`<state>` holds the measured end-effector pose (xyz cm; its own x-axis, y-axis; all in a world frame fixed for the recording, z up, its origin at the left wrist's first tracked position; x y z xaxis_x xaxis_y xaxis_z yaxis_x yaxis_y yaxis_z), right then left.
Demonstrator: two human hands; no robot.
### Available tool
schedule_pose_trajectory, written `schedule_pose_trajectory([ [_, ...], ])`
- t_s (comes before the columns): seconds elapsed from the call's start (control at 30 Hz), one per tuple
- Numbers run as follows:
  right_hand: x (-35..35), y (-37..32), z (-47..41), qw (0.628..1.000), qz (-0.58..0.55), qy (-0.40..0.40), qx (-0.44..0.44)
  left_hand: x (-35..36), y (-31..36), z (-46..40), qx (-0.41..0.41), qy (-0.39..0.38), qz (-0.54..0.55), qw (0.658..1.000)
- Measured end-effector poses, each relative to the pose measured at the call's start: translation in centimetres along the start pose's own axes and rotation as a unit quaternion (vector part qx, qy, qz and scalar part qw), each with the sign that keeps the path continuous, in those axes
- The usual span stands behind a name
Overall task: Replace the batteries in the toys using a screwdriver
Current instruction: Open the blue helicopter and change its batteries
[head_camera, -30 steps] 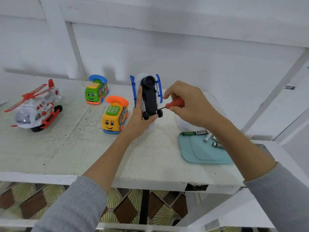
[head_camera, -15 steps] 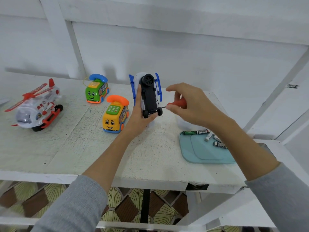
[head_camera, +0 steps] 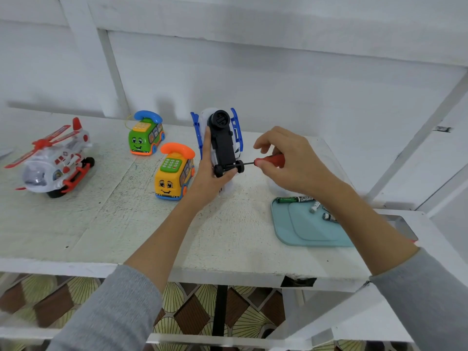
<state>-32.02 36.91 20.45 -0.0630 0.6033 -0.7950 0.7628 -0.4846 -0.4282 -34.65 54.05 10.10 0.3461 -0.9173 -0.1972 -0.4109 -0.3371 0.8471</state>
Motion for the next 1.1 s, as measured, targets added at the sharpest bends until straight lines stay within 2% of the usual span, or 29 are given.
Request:
schedule_pose_trajectory([
  [0.07, 0.1, 0.3, -0.3, 0.997, 0.044, -0.023, 0.051, 0.1, 0.1, 0.0, -0.002, -0.002, -0.005, 1.000],
  [0.13, 0.0, 0.4, -0.5, 0.995, 0.067, -0.033, 0.060, 0.3, 0.2, 0.0, 0.003, -0.007, -0.008, 1.000],
  [0.27, -0.7, 0.2, -0.3, 0.999, -0.036, -0.009, 0.038, 0.3, 0.3, 0.0, 0.009, -0.010, -0.011, 1.000],
  [0.37, -0.6, 0.4, -0.1, 0.999, -0.040, -0.022, 0.019, 0.3, 0.3, 0.1, 0.010, -0.011, -0.010, 1.000],
  [0.5, 0.0, 0.8, -0.1, 0.992, 0.009, -0.080, 0.097, 0.3, 0.4, 0.1, 0.002, -0.010, -0.007, 1.000],
  [0.53, 0.0, 0.9, -0.1, 0.992, 0.003, -0.075, 0.102, 0.3, 0.4, 0.1, 0.003, -0.012, -0.009, 1.000],
  [0.67, -0.4, 1.1, 0.0, 0.994, -0.062, -0.035, 0.082, 0.3, 0.4, 0.0, 0.002, -0.015, -0.007, 1.000],
  [0.8, -0.4, 1.0, 0.0, 0.997, -0.026, -0.036, 0.063, 0.3, 0.6, 0.1, 0.005, -0.012, -0.008, 1.000],
  [0.93, -0.1, 0.9, -0.2, 0.992, -0.024, -0.062, 0.107, 0.4, 0.6, 0.1, 0.006, -0.006, -0.014, 1.000],
  [1.1, -0.4, 0.6, -0.1, 0.998, -0.030, -0.036, 0.046, 0.3, 0.6, 0.1, 0.002, -0.014, -0.018, 1.000],
])
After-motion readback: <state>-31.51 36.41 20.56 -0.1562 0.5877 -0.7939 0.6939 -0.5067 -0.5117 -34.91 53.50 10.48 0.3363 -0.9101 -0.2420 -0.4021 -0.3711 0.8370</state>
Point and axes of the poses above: each hand's wrist, its own z-axis away from the middle knuckle, its own x-axis out of the palm, y = z × x, the point moved 2 cm from there along -z, towards the middle knuckle, and after that the axes turned 9 degrees about x, right-handed, at the moved point
